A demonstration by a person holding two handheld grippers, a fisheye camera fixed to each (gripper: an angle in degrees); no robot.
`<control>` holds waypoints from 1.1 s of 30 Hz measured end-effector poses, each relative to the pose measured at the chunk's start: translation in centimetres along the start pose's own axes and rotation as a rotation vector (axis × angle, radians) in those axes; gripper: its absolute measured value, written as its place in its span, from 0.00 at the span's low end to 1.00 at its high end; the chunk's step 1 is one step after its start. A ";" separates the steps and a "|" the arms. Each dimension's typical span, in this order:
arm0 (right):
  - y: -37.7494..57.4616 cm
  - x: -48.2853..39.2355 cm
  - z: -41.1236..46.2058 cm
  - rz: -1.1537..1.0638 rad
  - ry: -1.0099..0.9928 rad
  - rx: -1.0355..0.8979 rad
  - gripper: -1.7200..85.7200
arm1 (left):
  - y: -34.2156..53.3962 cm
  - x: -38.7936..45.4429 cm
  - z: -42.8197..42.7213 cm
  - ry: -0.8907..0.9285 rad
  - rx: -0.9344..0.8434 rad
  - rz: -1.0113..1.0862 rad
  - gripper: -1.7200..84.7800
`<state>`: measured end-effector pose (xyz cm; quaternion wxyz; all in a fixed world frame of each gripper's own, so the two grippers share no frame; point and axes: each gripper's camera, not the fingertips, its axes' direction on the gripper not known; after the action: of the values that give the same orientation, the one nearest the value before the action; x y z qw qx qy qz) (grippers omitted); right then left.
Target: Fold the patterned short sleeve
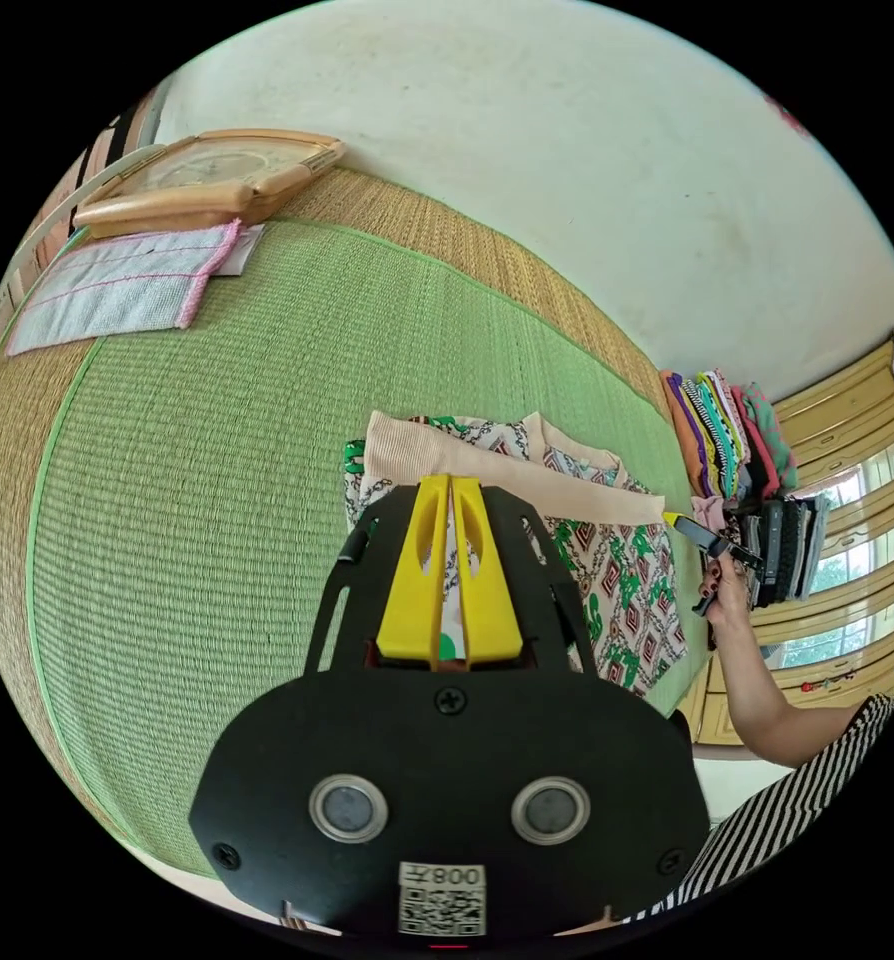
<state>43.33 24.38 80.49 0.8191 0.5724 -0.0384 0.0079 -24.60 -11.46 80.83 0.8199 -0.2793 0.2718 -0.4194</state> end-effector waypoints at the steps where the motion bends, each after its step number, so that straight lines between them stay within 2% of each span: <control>1: 0.8 0.7 -0.8 0.004 -0.015 0.010 0.02 | 0.9 -0.1 -0.4 0.027 0.008 0.006 0.02; 7: 8.6 4.9 -4.2 0.018 -0.166 -0.023 0.04 | 7.8 -1.1 -2.3 0.038 -0.028 -0.006 0.03; 14: 18.4 9.7 -6.1 0.126 -0.197 -0.092 0.10 | 16.4 -2.6 -3.0 -0.041 -0.086 -0.096 0.09; 21: 21.0 12.8 -4.7 0.140 -0.244 -0.132 0.11 | 19.8 -4.4 -0.4 0.002 -0.131 -0.191 0.08; 26: 22.0 15.3 -4.6 0.170 -0.311 -0.133 0.05 | 20.7 -3.7 1.7 0.021 -0.141 -0.208 0.03; 33: 24.0 17.4 -4.6 0.177 -0.341 -0.152 0.03 | 22.9 -2.6 3.8 -0.025 -0.144 -0.221 0.03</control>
<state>59.54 36.44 102.65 0.8377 0.4962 -0.2273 -0.0202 -11.00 2.85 68.35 0.7497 -0.3709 0.2587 -0.4831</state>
